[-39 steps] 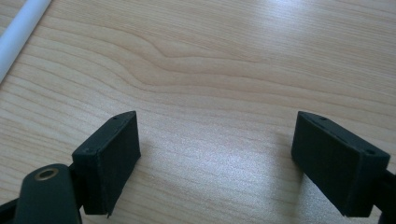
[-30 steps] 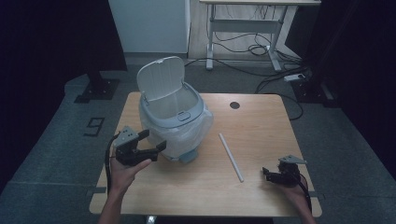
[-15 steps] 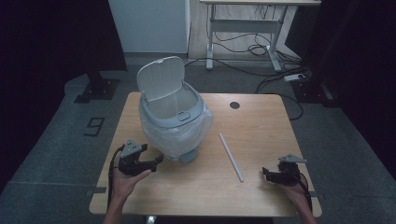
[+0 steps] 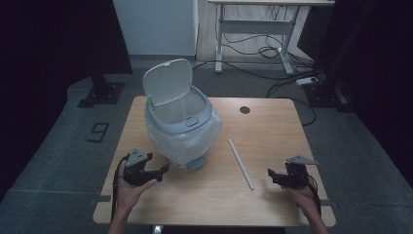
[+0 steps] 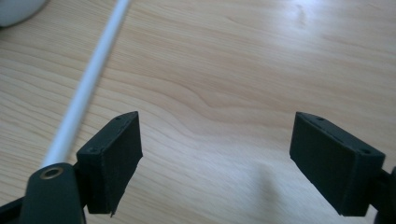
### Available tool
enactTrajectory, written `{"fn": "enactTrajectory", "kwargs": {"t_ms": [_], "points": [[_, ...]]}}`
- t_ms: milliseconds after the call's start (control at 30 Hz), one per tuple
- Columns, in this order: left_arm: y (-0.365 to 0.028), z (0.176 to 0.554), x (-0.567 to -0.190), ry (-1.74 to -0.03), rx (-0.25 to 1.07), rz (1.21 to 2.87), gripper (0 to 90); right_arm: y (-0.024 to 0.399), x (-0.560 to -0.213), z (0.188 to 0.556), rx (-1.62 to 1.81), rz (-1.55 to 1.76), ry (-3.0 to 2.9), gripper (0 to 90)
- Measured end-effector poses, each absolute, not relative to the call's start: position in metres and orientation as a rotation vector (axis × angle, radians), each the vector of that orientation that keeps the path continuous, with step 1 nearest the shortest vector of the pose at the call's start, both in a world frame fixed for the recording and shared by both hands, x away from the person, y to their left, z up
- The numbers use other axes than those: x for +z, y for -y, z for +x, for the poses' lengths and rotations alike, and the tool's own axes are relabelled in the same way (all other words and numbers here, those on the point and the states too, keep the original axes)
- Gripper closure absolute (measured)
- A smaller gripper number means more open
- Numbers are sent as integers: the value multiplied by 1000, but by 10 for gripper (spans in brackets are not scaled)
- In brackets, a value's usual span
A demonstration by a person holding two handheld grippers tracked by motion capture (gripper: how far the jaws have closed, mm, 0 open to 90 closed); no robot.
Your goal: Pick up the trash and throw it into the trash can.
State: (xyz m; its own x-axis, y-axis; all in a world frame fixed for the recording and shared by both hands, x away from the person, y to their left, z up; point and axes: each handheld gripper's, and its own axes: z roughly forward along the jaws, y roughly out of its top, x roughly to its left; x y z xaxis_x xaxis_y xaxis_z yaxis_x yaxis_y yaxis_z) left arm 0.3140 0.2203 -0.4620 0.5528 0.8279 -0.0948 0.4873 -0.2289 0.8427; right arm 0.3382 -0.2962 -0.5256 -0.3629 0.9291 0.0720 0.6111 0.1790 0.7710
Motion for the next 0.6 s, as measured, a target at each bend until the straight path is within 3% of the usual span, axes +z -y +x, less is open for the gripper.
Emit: {"fn": "enactTrajectory", "kwargs": {"t_ms": [600], "points": [[-220, 317, -472, -1087, 441, 1895, 197, 222, -514, 385, 1051, 1346, -2173, 302]]}}
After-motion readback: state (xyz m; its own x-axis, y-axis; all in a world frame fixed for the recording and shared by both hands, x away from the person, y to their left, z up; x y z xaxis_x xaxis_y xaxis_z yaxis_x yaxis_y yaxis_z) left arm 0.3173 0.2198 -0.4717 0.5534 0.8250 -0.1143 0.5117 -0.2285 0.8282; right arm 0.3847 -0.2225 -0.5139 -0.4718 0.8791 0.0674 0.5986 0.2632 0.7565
